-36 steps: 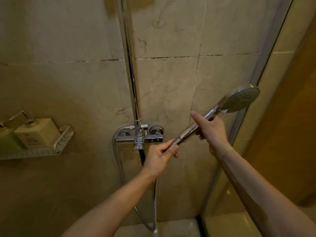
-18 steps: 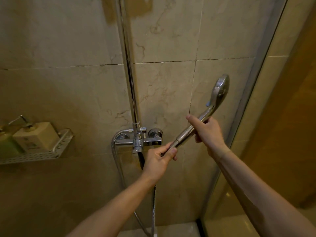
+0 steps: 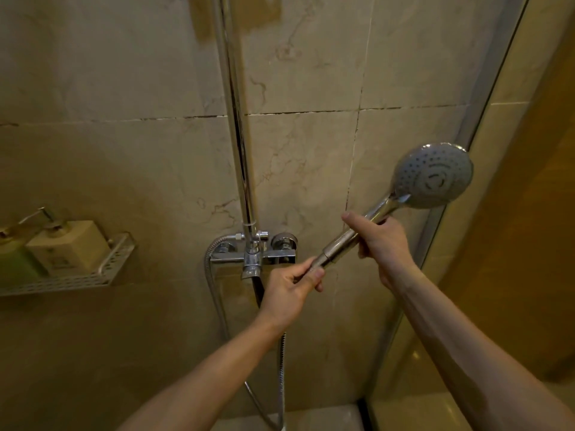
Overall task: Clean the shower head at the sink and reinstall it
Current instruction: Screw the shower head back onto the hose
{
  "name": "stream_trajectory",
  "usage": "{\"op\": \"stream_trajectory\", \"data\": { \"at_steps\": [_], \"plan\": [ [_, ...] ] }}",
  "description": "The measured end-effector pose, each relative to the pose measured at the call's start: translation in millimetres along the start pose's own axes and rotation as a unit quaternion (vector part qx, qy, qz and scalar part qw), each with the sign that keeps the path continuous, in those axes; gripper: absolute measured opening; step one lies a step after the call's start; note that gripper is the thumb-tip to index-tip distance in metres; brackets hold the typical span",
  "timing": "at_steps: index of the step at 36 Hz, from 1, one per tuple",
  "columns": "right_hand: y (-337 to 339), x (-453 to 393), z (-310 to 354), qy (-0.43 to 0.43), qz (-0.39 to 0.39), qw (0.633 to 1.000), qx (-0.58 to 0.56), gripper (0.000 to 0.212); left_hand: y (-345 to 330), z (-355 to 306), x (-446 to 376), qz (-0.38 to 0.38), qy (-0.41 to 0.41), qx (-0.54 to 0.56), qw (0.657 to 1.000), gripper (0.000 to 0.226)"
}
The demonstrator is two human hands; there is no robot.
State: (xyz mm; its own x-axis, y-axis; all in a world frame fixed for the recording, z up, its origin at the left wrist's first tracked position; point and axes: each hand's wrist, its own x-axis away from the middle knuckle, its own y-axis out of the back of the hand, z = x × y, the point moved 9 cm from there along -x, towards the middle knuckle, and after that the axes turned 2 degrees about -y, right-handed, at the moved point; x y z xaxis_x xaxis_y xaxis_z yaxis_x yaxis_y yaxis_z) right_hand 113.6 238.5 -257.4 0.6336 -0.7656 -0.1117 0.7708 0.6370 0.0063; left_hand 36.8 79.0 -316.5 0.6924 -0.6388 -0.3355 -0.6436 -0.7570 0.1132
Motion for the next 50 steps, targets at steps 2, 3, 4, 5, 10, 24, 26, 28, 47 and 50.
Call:
{"op": "stream_trajectory", "data": {
  "at_steps": [2,3,4,5,10,24,26,28,47,50],
  "plan": [
    [-4.5,1.6,0.1,-0.012,0.009,1.0,0.011,0.03,-2.2,-0.4,-0.8,0.004,0.001,0.003,1.0,0.024],
    [-10.1,1.3,-1.5,-0.031,0.048,0.998,0.012,0.038,-2.1,-0.8,-1.0,0.003,0.002,0.009,1.0,0.02],
    [-17.4,1.3,-2.3,-0.049,0.109,0.993,-0.009,0.048,-0.5,1.4,-1.3,-0.001,0.006,0.015,1.0,0.016],
    [-24.7,3.7,-1.2,-0.07,0.174,0.981,-0.056,0.054,1.2,5.1,-1.5,-0.006,0.017,0.02,1.0,0.016],
    [-28.7,10.4,6.2,-0.071,0.271,0.948,-0.151,0.054,9.4,18.6,-1.6,-0.017,0.057,0.033,0.998,0.028],
    [-6.1,1.6,-0.7,-0.007,-0.023,1.0,0.004,0.023,4.5,2.2,3.6,-0.036,-0.02,-0.054,0.998,0.029],
    [-10.7,1.9,-4.4,-0.028,0.0,0.999,0.023,0.028,3.2,6.4,1.5,-0.021,-0.013,-0.036,0.999,0.023],
    [-23.4,2.1,-7.4,-0.063,0.108,0.992,-0.027,0.04,3.3,9.6,0.4,-0.001,-0.005,-0.018,1.0,0.016],
    [-19.6,-3.4,-14.2,-0.063,0.063,0.989,-0.114,0.032,19.2,24.3,2.0,-0.079,-0.035,-0.114,0.99,0.051],
    [-18.1,-5.5,-14.5,-0.057,0.036,0.993,-0.101,0.027,18.1,21.8,3.1,-0.092,-0.064,-0.171,0.979,0.045]
  ]
}}
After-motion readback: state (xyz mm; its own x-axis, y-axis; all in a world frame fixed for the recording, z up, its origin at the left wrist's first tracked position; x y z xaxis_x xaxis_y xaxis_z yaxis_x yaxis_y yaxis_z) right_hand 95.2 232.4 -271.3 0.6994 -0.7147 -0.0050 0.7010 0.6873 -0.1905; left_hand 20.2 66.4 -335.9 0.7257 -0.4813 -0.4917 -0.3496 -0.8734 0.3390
